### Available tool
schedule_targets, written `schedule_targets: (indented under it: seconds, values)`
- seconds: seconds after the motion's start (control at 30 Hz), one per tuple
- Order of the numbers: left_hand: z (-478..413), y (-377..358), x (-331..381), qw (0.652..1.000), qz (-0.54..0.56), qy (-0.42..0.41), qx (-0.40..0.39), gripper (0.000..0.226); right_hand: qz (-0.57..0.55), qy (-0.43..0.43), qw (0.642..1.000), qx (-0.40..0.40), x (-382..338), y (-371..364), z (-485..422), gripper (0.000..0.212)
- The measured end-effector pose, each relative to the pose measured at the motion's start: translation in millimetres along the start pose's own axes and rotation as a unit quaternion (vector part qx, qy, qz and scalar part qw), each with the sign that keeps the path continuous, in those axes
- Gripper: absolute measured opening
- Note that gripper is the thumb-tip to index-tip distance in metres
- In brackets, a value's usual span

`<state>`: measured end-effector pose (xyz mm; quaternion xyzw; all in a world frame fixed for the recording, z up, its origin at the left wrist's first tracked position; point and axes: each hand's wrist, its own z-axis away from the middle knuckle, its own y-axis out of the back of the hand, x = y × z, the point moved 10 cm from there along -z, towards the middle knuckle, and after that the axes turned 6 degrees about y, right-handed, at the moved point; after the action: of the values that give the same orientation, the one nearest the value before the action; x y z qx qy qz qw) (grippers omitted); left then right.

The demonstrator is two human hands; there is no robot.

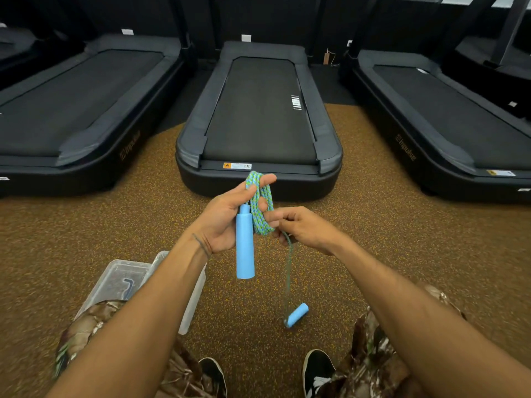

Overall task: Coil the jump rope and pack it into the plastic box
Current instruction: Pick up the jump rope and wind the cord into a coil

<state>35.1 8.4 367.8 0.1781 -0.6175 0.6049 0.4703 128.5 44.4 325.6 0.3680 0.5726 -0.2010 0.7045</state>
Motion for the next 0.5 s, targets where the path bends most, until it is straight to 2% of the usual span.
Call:
schedule_targets:
  seconds: [0.2,0.5]
  values:
    - [-2.8,10.8,14.4,0.998,-0.001,-0.04,0.056,0.038,0.058,-0.011,0.997,-0.042,4.6,-13.3,3.7,0.02]
    - [-14.4,27.2,9.1,0.985,-0.114,-0.027,0.128,0.037,0.094,-0.008,0.992,-0.084,-9.9,-19.6,7.2,0.031]
